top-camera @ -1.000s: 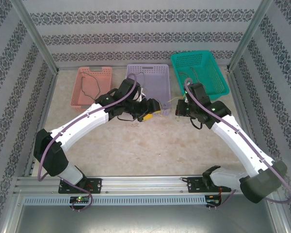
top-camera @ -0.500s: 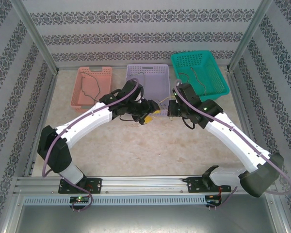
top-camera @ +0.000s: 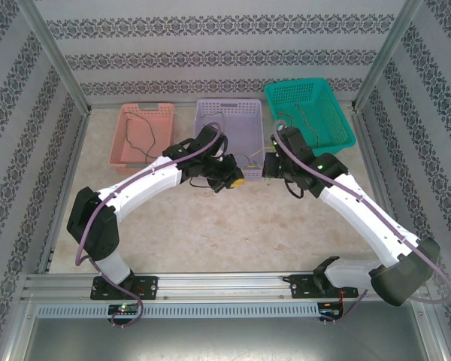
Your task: Untangle the cables
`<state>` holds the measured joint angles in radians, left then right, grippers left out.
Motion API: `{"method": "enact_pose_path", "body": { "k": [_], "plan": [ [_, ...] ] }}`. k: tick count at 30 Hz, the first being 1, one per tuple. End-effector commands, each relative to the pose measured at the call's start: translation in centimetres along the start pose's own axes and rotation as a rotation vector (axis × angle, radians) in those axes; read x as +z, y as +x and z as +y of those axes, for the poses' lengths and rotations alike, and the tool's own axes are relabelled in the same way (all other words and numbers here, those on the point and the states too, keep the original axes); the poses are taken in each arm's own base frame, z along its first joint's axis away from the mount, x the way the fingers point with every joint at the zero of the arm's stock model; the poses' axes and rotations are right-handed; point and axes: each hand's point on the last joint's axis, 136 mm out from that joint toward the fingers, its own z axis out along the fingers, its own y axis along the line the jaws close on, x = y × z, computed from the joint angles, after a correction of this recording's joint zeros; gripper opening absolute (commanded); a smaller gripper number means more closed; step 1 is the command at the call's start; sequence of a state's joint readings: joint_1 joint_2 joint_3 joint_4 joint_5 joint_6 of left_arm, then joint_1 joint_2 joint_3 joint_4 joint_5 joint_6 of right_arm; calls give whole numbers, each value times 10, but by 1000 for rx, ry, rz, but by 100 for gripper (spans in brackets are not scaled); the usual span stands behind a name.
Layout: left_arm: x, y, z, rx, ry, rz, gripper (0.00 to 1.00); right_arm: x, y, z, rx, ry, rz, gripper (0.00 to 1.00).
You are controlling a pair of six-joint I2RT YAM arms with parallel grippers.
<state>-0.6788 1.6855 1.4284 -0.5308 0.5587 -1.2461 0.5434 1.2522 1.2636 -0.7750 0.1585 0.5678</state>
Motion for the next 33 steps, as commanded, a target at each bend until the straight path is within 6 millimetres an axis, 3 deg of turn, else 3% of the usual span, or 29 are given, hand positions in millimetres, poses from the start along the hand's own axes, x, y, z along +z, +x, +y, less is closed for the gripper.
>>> {"method": "enact_pose_path", "body": {
  "k": [1,5,8,13,22,27,29,32,33],
  "plan": [
    [-14,21,-32,193,100,115,0,0,-35,-17,61,-17,-64,0],
    [-17,50,-30,365,144,272,0,9,-75,-20,69,-82,-65,0],
    [-17,65,-14,472,126,348,0,15,-99,-19,75,-116,-69,0],
    [-3,85,27,572,37,459,0,21,-129,-30,175,-161,-98,0],
    [18,134,63,717,-33,601,0,28,-170,-52,311,-211,-168,0],
    [25,140,82,798,-106,598,0,26,-185,-60,404,-262,-202,0],
    [27,136,84,810,-128,572,0,23,-189,-55,406,-302,-213,0],
    [24,118,62,798,-140,464,2,16,-185,-29,292,-379,-217,0],
    [20,111,51,783,-133,416,12,14,-180,-22,238,-384,-215,0]
  ]
}}
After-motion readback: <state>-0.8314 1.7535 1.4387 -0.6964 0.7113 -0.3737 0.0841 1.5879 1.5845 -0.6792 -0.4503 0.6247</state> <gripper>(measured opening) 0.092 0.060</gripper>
